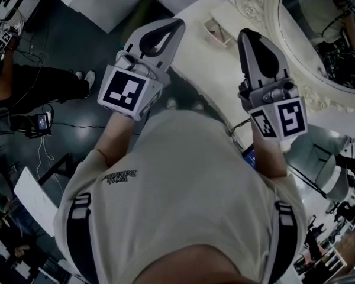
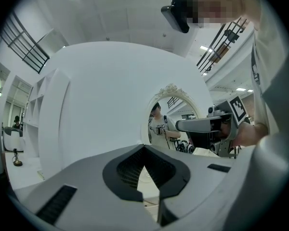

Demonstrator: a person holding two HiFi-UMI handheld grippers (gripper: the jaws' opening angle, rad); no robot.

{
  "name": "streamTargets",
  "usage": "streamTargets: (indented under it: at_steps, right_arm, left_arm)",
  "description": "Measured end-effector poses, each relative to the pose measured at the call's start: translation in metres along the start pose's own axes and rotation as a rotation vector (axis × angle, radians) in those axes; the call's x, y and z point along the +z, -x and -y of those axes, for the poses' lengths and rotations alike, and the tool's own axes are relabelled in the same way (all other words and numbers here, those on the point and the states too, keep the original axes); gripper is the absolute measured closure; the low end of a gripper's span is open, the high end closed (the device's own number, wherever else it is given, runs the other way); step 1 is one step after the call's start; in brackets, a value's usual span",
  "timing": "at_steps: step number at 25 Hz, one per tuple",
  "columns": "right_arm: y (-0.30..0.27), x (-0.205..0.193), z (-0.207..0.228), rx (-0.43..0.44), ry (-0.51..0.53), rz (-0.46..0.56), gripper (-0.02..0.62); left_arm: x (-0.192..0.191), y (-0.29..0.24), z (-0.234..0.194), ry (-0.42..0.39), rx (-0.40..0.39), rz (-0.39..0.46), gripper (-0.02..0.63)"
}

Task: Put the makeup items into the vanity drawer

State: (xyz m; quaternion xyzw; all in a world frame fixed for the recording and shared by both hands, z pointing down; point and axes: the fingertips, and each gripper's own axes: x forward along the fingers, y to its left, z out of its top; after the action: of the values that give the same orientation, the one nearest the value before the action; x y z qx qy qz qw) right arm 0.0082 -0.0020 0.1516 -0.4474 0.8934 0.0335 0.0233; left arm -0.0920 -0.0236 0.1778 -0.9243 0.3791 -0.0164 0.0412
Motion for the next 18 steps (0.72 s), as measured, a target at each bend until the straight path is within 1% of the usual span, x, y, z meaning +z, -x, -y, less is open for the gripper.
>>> streamTargets:
  at_steps: [5, 9, 13, 18]
  right_arm:
    - [0.0, 0.001, -0.002, -0.002, 0.007, -0.015, 0.597]
    - [0.002, -0.004, -0.006, -0.004, 0.01, -0.026, 0.597]
    - [0.006, -0.009, -0.009, -0.006, 0.016, -0.033, 0.597]
    - [0.005, -0.007, -0.011, -0.006, 0.019, -0.035, 0.597]
  left_arm:
    - [-0.005, 0.0, 0.001, 0.013, -0.005, -0.013, 0.592]
    - [-0.013, 0.001, 0.002, 0.03, -0.005, -0.001, 0.592]
    - [-0.018, 0.004, 0.005, 0.018, -0.011, -0.016, 0.592]
    - [-0.017, 0.005, 0.005, 0.026, -0.015, -0.015, 0.592]
